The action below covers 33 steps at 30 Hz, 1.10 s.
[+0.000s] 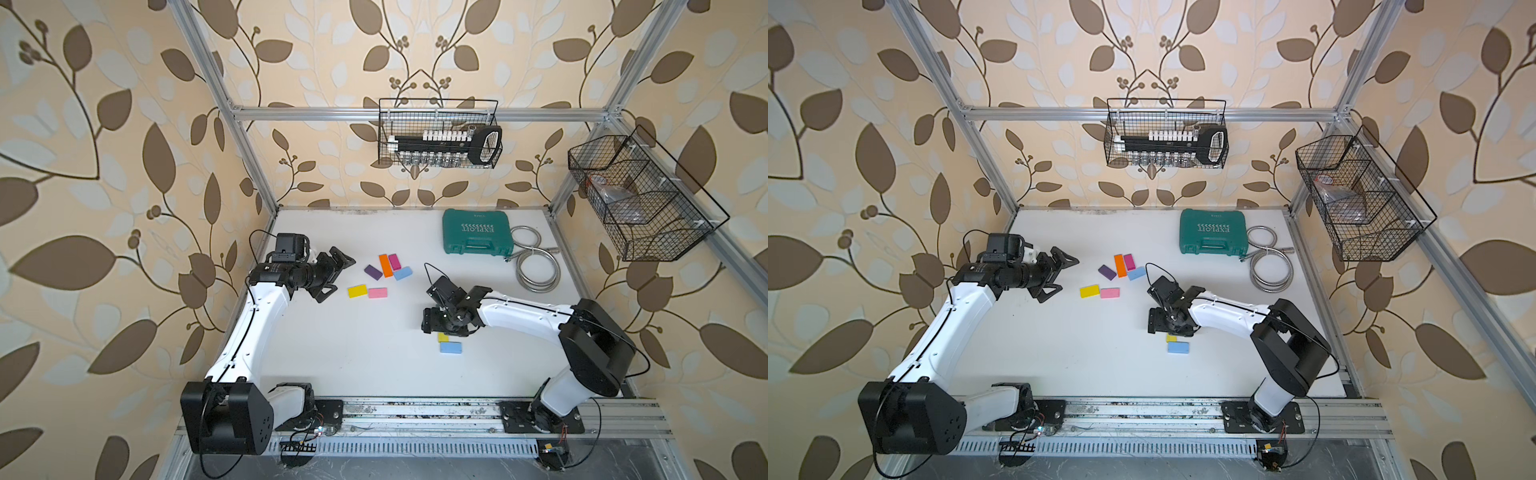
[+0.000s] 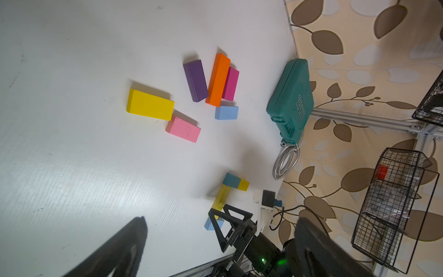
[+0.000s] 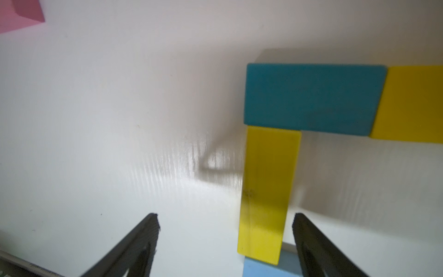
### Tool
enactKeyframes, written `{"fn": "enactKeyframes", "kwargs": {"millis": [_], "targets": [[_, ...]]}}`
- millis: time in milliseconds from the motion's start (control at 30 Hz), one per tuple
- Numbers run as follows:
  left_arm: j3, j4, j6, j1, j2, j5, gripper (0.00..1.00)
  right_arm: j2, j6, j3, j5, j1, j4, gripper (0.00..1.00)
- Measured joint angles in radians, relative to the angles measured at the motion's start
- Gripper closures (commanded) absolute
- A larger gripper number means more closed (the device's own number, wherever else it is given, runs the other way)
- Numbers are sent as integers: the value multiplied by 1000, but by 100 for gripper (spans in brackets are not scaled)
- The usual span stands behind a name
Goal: Assemble the letter c with building blocks
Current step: Adjust the building block at the center of the board.
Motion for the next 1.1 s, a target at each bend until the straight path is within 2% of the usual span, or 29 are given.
{"fn": "enactKeyframes", "kwargs": {"millis": [167, 333, 533, 1100], "targets": [[0, 0, 0, 0, 0, 0, 1, -114, 24, -79, 1, 0, -13, 14], [0, 0, 0, 0, 0, 0, 1, -163, 47, -160, 0, 0, -28, 13], [0, 0, 0, 0, 0, 0, 1, -178, 70, -219, -2, 0, -30, 13], [0, 0, 0, 0, 0, 0, 1, -178, 100, -223, -34, 28, 4, 13]]}}
